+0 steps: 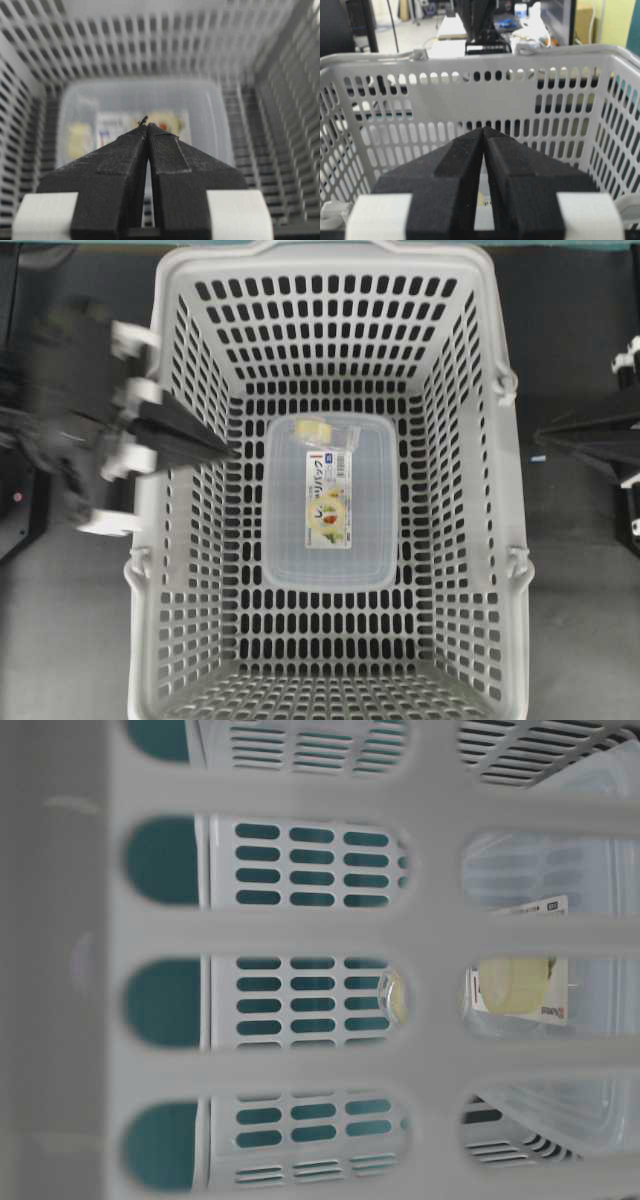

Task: Pick up the cellophane tape from the shopping basket with the left arm.
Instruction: 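Move the left gripper over the basket toward the clear tape roll, then lower the left gripper onto the tape roll and close on it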

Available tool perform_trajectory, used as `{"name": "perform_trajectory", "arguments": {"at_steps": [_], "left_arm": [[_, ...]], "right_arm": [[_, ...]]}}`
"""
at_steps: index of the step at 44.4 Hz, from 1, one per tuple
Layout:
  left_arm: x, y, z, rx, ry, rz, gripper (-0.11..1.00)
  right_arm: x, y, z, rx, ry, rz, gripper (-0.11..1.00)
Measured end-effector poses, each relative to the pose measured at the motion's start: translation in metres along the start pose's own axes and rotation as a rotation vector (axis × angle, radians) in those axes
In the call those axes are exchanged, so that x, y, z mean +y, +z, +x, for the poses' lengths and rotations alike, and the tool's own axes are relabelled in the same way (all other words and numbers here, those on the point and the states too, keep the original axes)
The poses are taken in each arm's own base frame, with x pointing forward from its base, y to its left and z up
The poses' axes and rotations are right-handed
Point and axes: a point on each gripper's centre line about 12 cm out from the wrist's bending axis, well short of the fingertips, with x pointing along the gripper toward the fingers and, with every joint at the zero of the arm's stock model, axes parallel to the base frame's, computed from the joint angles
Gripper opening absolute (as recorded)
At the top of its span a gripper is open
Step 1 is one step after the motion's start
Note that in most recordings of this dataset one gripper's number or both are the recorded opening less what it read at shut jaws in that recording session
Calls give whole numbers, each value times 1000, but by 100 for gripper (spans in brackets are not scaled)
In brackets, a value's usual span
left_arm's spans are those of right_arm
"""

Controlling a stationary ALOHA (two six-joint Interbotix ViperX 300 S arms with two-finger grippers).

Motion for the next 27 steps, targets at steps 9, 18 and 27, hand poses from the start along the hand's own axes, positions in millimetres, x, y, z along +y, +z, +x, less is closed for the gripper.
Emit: {"name": "perform_trajectory", "arguments": {"at_steps": [9,18,27], "left_arm": [[-7,9,49,199,-16,18,0],[-8,13,90,370,-17,21,0],[-9,9,118,450,-18,23,23]], "right_arm": [[0,-6,0,48,-1,2,4],[0,-5,0,49,-1,2,34],[0,-5,-1,49,-1,2,76]]}}
